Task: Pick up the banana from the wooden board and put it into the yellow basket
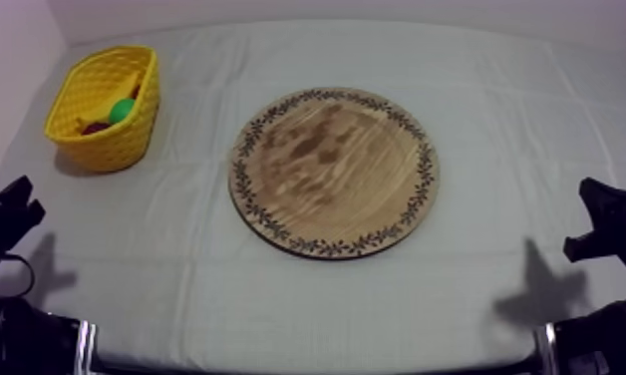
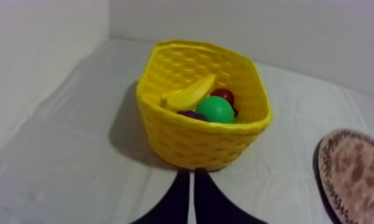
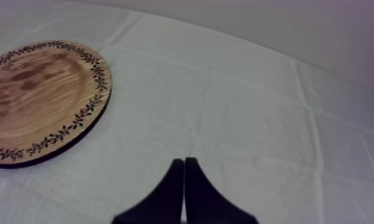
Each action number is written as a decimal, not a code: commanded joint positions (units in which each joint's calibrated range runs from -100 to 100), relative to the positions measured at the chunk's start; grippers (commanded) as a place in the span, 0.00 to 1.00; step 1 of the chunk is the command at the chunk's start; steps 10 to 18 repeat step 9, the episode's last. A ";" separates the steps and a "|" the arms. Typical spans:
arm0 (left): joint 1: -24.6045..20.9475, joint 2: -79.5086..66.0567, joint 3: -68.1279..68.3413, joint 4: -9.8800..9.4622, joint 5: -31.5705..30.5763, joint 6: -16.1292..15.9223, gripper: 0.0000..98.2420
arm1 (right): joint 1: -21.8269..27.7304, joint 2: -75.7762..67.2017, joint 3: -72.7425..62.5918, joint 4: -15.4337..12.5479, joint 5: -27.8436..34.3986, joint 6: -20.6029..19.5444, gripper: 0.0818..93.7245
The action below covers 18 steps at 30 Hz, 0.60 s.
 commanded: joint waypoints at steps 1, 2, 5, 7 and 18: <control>-0.57 -0.72 0.20 -0.08 -0.17 1.65 0.00 | -0.01 0.00 0.01 0.00 0.03 -0.02 0.00; -0.78 -0.85 0.28 -0.09 -0.18 1.85 0.00 | -0.01 0.00 0.01 0.00 0.03 -0.02 0.00; -1.11 -1.06 0.48 -0.15 -0.20 2.08 0.00 | -0.01 0.00 0.01 0.00 0.03 -0.02 0.00; -1.05 -1.11 0.53 -0.16 -0.21 2.18 0.00 | -0.01 0.00 0.01 0.00 0.03 -0.02 0.00; -0.77 -1.14 0.55 -0.17 -0.21 2.26 0.00 | -0.01 0.00 0.01 0.00 0.03 -0.04 0.00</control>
